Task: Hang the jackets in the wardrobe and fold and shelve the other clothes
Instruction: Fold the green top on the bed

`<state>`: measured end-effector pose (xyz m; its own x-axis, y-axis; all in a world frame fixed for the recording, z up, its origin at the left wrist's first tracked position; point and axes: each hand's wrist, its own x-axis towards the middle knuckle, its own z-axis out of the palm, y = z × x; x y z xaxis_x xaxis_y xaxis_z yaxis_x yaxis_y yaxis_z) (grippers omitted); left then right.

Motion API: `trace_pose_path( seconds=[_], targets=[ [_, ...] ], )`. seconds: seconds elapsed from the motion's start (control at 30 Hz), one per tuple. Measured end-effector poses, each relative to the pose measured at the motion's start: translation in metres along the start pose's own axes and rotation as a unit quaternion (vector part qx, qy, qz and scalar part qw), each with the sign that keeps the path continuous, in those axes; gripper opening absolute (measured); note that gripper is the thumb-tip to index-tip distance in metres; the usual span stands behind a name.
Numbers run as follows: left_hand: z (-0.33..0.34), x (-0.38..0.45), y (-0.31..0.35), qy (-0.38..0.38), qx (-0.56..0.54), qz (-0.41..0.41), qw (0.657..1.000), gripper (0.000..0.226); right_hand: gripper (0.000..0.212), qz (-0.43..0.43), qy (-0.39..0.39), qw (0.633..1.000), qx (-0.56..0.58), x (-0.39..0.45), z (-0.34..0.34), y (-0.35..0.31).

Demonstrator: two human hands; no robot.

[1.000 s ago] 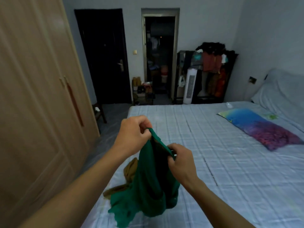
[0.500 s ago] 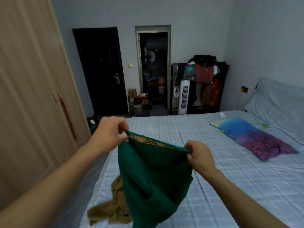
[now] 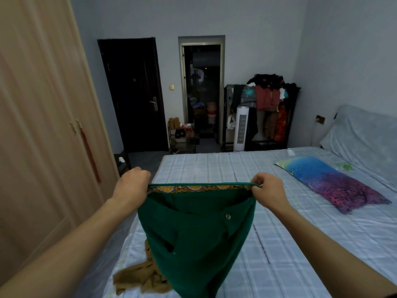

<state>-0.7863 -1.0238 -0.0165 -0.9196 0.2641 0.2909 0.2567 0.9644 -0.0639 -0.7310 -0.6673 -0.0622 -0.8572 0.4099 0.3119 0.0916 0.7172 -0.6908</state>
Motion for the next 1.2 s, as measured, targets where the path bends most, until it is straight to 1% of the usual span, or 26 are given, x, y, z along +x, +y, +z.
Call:
trace_pose_path(
  seconds=[0.07, 0.13, 0.2, 0.27, 0.33, 0.43, 0.47, 0.5, 0.53, 0.57, 0.6, 0.63, 0.67, 0.73, 0.8, 0.9, 0.97, 1.03, 1.1, 1.17, 1.2],
  targets=[
    [0.006, 0.004, -0.008, -0.002, -0.020, -0.018, 1.000, 0.008, 0.015, 0.007, 0.012, 0.999, 0.052, 0.004, -0.004, -0.011],
    [0.012, 0.007, -0.015, 0.000, -0.089, -0.051, 0.995, 0.015, 0.017, 0.013, 0.016, 0.995, 0.093, 0.005, -0.009, -0.021],
    [0.016, 0.009, -0.019, 0.008, -0.167, -0.089, 0.982, 0.020, 0.024, 0.013, -0.010, 0.992, 0.123, 0.007, -0.013, -0.026],
    [0.018, 0.009, -0.019, 0.019, -0.214, -0.101, 0.971, 0.019, 0.030, 0.008, -0.058, 0.990, 0.128, 0.008, -0.017, -0.029],
    [0.017, 0.010, -0.016, 0.034, -0.251, -0.100, 0.962, 0.018, 0.029, 0.003, -0.097, 0.989, 0.111, 0.010, -0.020, -0.027],
    [0.017, 0.014, -0.014, 0.067, -0.301, -0.101, 0.946, 0.019, 0.013, 0.006, -0.147, 0.985, 0.092, 0.010, -0.022, -0.021],
    [0.017, 0.015, -0.014, 0.077, -0.313, -0.097, 0.942, 0.019, 0.012, 0.005, -0.166, 0.983, 0.085, 0.009, -0.021, -0.019],
    [0.017, 0.017, -0.013, 0.084, -0.324, -0.089, 0.938, 0.019, 0.018, -0.004, -0.179, 0.982, 0.059, 0.008, -0.018, -0.018],
    [0.018, 0.018, -0.013, 0.086, -0.333, -0.074, 0.936, 0.019, 0.026, -0.027, -0.185, 0.982, -0.004, 0.008, -0.015, -0.015],
    [0.018, 0.018, -0.012, 0.083, -0.337, -0.055, 0.936, 0.018, 0.032, -0.062, -0.174, 0.977, -0.102, 0.008, -0.011, -0.013],
    [0.019, 0.018, -0.011, 0.077, -0.336, -0.029, 0.938, 0.017, 0.034, -0.094, -0.153, 0.962, -0.205, 0.007, -0.006, -0.012],
    [0.020, 0.018, -0.012, 0.070, -0.329, 0.000, 0.942, 0.016, 0.032, -0.115, -0.124, 0.947, -0.274, 0.006, -0.001, -0.010],
    [0.021, 0.017, -0.013, 0.063, -0.316, 0.030, 0.946, 0.016, 0.028, -0.120, -0.102, 0.941, -0.298, 0.007, 0.002, -0.008],
    [0.026, 0.016, -0.018, 0.050, -0.289, 0.080, 0.953, 0.018, 0.022, -0.107, -0.082, 0.953, -0.273, 0.009, 0.005, -0.004],
    [0.033, 0.013, -0.024, 0.045, -0.256, 0.131, 0.957, 0.016, 0.015, -0.095, -0.067, 0.972, -0.202, 0.014, 0.005, -0.001],
    [0.051, 0.009, -0.032, 0.014, -0.165, 0.185, 0.969, 0.019, 0.015, -0.109, -0.026, 0.988, -0.108, 0.016, 0.002, -0.004],
    [0.066, 0.006, -0.036, -0.020, -0.120, 0.163, 0.979, 0.017, 0.018, -0.130, 0.004, 0.988, -0.077, 0.015, 0.002, -0.011],
    [0.079, 0.001, -0.038, -0.034, -0.096, 0.107, 0.989, 0.014, 0.019, -0.153, 0.026, 0.986, -0.060, 0.013, 0.004, -0.018],
    [0.087, -0.005, -0.038, -0.047, -0.045, 0.044, 0.997, 0.013, 0.018, -0.169, 0.037, 0.983, -0.062, 0.011, 0.006, -0.021],
    [0.088, -0.009, -0.039, -0.077, 0.000, -0.014, 0.997, 0.013, 0.017, -0.167, 0.047, 0.983, -0.065, 0.010, 0.006, -0.022],
    [0.087, -0.010, -0.041, -0.091, -0.008, -0.038, 0.995, 0.011, 0.017, -0.160, 0.052, 0.983, -0.066, 0.010, 0.005, -0.022]
  ],
)
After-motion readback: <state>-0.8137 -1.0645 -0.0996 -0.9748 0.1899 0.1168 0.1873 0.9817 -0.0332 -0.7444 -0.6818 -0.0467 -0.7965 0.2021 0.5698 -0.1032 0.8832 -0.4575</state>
